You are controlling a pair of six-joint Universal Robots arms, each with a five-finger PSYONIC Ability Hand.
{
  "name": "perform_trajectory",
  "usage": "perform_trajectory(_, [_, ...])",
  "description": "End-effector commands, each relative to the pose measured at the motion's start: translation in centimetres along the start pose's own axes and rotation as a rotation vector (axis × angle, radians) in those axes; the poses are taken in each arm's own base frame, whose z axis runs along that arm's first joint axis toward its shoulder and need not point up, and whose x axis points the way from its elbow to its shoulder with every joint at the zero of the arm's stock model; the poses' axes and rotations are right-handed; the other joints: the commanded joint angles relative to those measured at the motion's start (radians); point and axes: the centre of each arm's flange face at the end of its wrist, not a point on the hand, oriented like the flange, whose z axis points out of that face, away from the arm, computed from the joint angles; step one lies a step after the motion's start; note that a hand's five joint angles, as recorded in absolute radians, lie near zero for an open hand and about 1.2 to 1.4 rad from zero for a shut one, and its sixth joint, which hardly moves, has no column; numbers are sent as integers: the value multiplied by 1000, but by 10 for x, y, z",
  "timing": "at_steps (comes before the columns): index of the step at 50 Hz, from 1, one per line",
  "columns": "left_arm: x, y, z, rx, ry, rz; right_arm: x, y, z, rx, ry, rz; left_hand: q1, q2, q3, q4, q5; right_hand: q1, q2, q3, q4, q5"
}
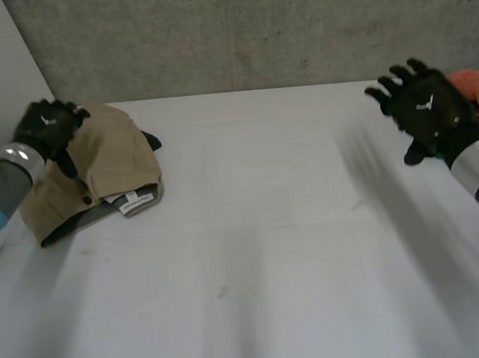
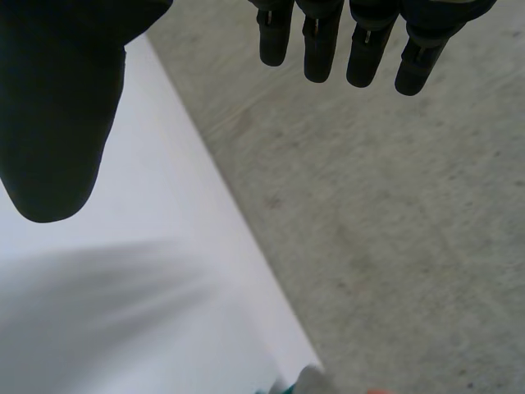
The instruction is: Fold the laundry.
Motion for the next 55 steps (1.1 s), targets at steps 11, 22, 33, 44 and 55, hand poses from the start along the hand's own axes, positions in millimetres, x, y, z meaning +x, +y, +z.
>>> perform_trajectory(11, [22,32,47,118,-50,70,-28,30,-18,-109,-59,10,1189,1186,1177,1185,1176,-49,-34,-33,-31,-42])
perform_trajectory(22, [33,-158,-48,460,-113,-155,-23,24,-19,-102,-37,1,1189,1186,1177,1185,1176,-49,-34,-33,-31,-42])
perform_trajectory(33, [167,-187,-114,341,137,-432,-16,16,-20,-99,-5,0,1189,1186,1177,1185,1176,-49,-34,-33,-31,-42])
perform_trajectory(44, [291,-132,-139,102,376,-341,-5,21,-19,-157,81,20,168,165,156,164,155,-49,-34,-33,-31,-42])
perform_trajectory(55, [184,-179,-143,195,198,-361,2,8,-26,-296,22,257,68,65,56,64,55,-49,-34,-33,-31,-42])
